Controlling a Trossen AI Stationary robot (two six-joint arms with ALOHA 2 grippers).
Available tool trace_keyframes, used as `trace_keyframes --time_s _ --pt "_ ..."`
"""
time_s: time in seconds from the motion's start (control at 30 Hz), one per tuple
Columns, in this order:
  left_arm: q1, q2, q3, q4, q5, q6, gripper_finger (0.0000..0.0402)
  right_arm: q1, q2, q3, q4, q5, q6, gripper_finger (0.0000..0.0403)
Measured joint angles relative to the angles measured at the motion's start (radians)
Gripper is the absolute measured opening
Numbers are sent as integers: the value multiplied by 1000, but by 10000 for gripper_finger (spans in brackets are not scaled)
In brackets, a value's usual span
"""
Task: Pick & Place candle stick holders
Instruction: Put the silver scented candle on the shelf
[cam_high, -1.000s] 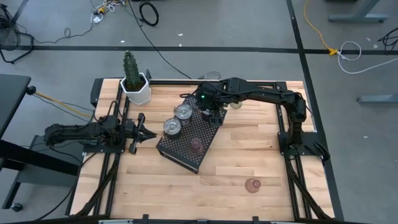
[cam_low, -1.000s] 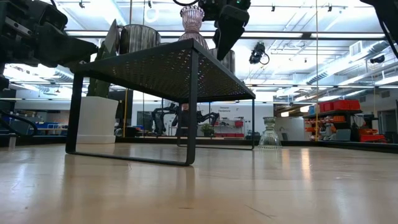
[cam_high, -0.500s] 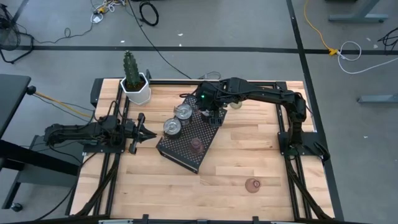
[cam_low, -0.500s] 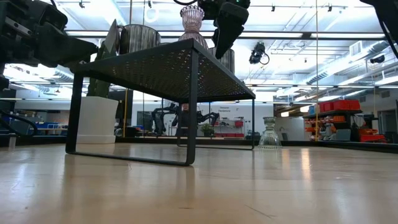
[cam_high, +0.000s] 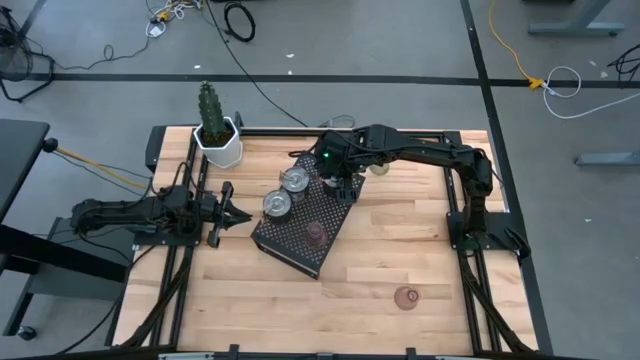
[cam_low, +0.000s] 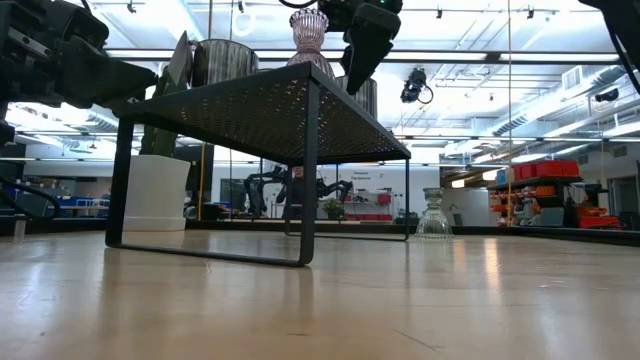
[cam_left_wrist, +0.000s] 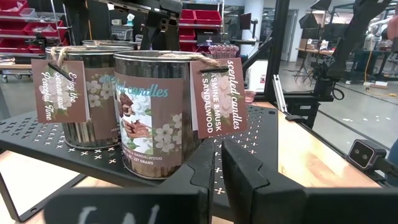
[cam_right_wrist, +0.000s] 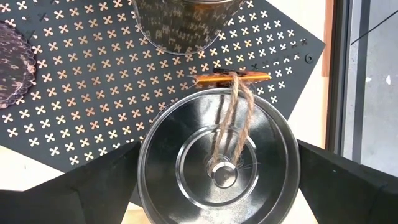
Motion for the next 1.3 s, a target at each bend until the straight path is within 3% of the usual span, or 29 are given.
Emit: trace_keyframes --time_s 0.87,1.3 --pt "0 0 0 0 0 0 34 0 0 0 9 -26 9 400" --pt "0 0 0 0 0 0 34 0 0 0 8 10 25 400"
